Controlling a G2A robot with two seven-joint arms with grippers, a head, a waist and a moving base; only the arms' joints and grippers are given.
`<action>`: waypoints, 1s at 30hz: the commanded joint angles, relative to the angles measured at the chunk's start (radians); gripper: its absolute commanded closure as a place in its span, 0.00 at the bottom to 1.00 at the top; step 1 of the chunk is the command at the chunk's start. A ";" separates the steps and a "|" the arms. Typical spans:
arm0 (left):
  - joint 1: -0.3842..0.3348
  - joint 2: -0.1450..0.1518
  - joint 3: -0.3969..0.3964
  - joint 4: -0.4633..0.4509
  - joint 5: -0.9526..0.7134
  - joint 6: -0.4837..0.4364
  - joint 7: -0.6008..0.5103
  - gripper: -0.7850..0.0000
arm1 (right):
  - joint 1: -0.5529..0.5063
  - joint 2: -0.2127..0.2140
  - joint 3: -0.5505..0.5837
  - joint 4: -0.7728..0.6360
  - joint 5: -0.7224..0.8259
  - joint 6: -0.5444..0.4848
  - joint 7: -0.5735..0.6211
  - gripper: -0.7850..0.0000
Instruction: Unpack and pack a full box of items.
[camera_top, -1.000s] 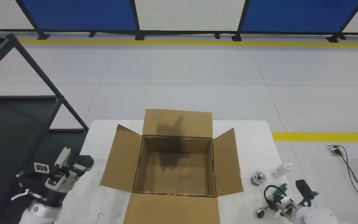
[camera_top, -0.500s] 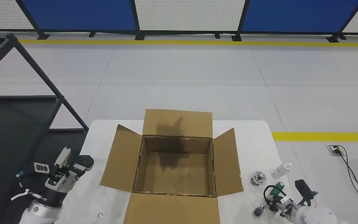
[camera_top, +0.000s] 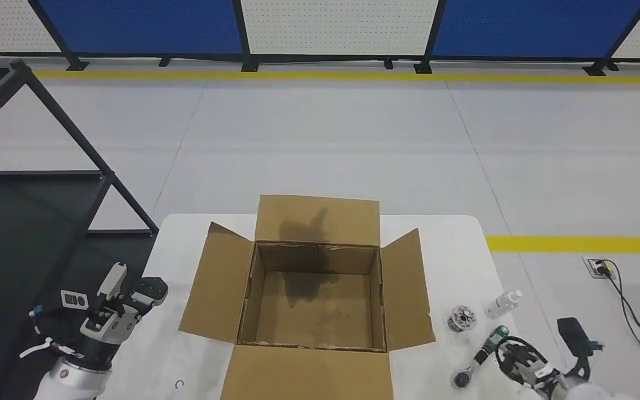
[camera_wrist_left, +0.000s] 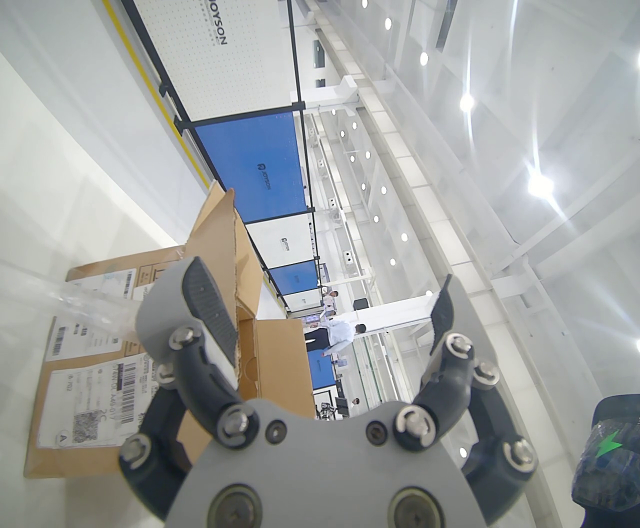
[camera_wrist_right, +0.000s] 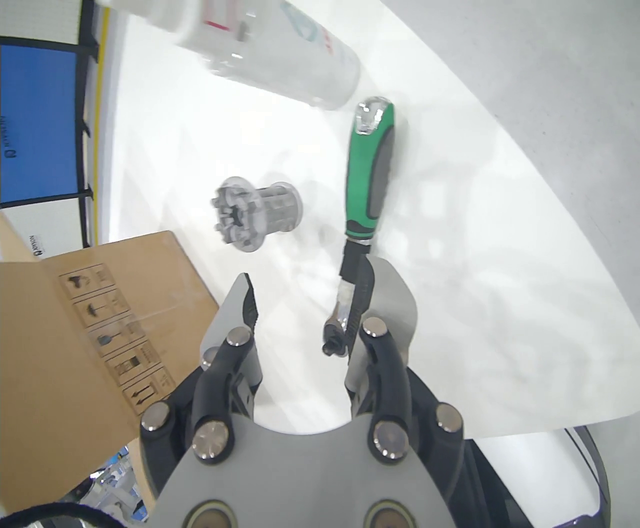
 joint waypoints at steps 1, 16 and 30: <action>0.000 0.000 0.000 0.000 0.000 0.000 0.000 0.00 | -0.046 -0.002 0.027 -0.074 0.043 -0.025 -0.025 0.00; 0.000 0.000 0.000 0.000 0.000 0.000 0.000 0.00 | -0.142 -0.001 0.096 -0.221 0.122 -0.125 -0.054 0.00; 0.000 0.000 0.000 0.000 0.000 0.000 0.000 0.00 | -0.142 -0.001 0.096 -0.221 0.122 -0.125 -0.054 0.00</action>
